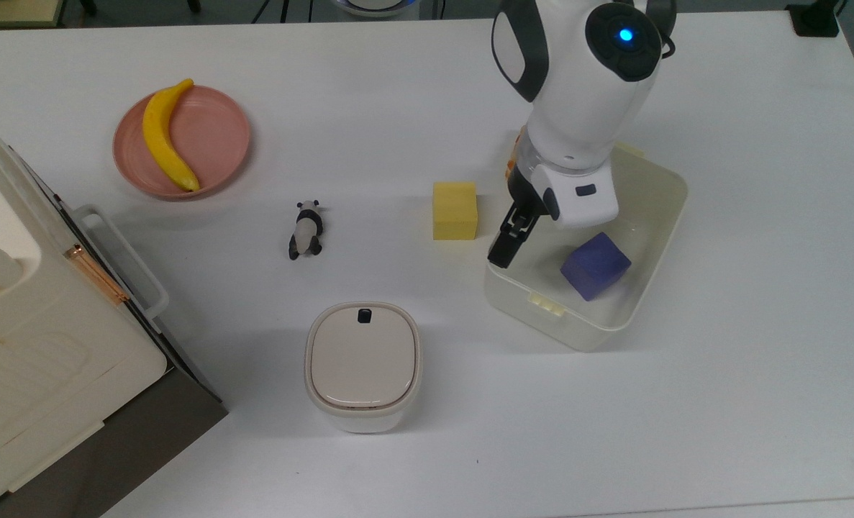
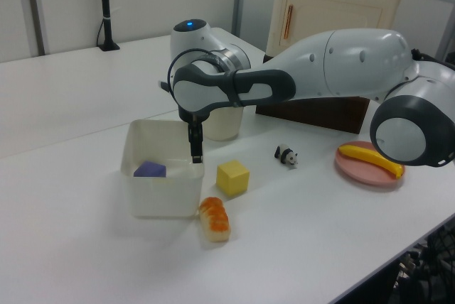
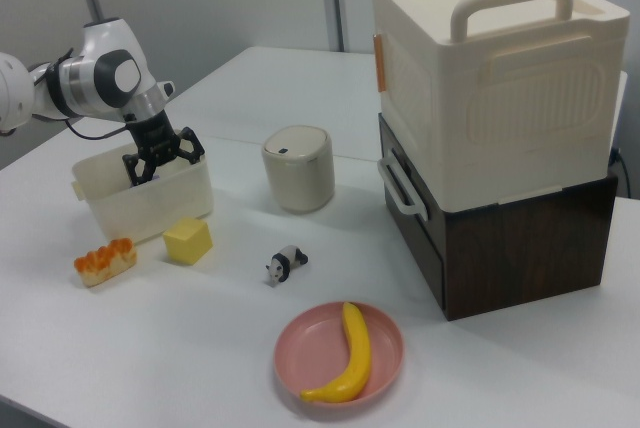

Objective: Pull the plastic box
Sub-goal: 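Drag the box across the table toward the yellow cube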

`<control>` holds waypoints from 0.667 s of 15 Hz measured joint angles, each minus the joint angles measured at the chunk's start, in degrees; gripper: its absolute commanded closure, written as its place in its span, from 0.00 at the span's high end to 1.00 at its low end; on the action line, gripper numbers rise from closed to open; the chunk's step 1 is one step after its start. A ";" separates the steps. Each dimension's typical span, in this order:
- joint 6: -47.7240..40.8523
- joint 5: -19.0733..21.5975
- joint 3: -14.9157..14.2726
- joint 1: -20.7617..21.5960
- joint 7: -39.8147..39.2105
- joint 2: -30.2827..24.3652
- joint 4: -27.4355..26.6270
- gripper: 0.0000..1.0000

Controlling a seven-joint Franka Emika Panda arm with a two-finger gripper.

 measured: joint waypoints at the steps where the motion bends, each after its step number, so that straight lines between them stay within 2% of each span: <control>1: -0.60 0.00 -0.49 -0.01 -0.68 -0.12 0.02 1.00; 10: -2.58 0.06 -2.93 -0.01 -2.91 -0.97 0.04 1.00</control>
